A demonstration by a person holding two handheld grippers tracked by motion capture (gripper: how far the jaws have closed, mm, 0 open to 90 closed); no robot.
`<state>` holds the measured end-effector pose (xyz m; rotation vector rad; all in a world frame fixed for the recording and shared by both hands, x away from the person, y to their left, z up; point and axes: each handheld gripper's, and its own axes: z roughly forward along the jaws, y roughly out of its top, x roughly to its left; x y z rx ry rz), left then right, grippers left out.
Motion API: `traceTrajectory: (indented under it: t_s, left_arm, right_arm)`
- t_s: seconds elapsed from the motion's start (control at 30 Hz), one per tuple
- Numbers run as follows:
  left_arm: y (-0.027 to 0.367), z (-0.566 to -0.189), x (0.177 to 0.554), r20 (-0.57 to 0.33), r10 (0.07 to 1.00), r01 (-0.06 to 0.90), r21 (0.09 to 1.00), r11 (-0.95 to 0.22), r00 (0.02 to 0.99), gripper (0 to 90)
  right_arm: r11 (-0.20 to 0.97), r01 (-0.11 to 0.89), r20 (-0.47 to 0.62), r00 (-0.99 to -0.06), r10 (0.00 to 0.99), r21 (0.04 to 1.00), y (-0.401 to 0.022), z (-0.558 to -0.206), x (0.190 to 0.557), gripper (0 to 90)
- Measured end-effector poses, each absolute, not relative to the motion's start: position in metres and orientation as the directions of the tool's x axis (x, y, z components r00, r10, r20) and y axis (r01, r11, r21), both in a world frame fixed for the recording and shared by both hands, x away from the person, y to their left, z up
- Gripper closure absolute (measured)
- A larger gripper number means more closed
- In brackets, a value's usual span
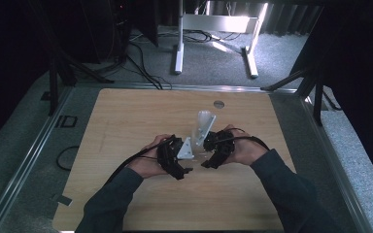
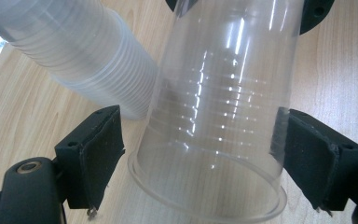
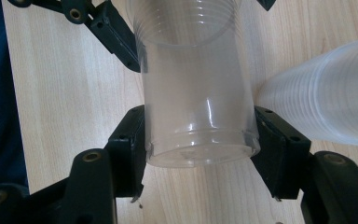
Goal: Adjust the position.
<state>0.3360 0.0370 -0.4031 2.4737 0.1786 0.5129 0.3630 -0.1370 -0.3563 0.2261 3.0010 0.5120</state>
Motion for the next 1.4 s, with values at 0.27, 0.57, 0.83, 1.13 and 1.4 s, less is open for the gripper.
traceTrajectory:
  t_s: [0.27,0.57,0.83,1.13,1.4]
  left_arm:
    - [0.044,-0.4,0.338,0.301,0.263,0.021,0.622,-0.783,0.917,16.9]
    - [0.052,-0.396,0.341,0.267,0.296,0.047,0.666,-0.745,0.917,17.2]
    - [0.061,-0.393,0.344,0.231,0.322,0.068,0.708,-0.703,0.918,17.4]
    - [0.071,-0.387,0.345,0.209,0.346,0.081,0.744,-0.663,0.915,18.3]
    - [0.079,-0.387,0.347,0.17,0.36,0.101,0.775,-0.623,0.917,18.6]
  right_arm:
    - [0.921,0.154,-0.054,-0.981,0.185,0.357,-0.148,-0.359,0.366,41.5]
    - [0.904,0.168,-0.055,-0.977,0.205,0.394,-0.157,-0.356,0.367,41.5]
    - [0.888,0.176,-0.055,-0.974,0.219,0.424,-0.161,-0.353,0.368,41.4]
    - [0.869,0.179,-0.062,-0.97,0.233,0.461,-0.167,-0.348,0.368,41.5]
    - [0.844,0.18,-0.063,-0.968,0.244,0.505,-0.174,-0.346,0.369,41.5]
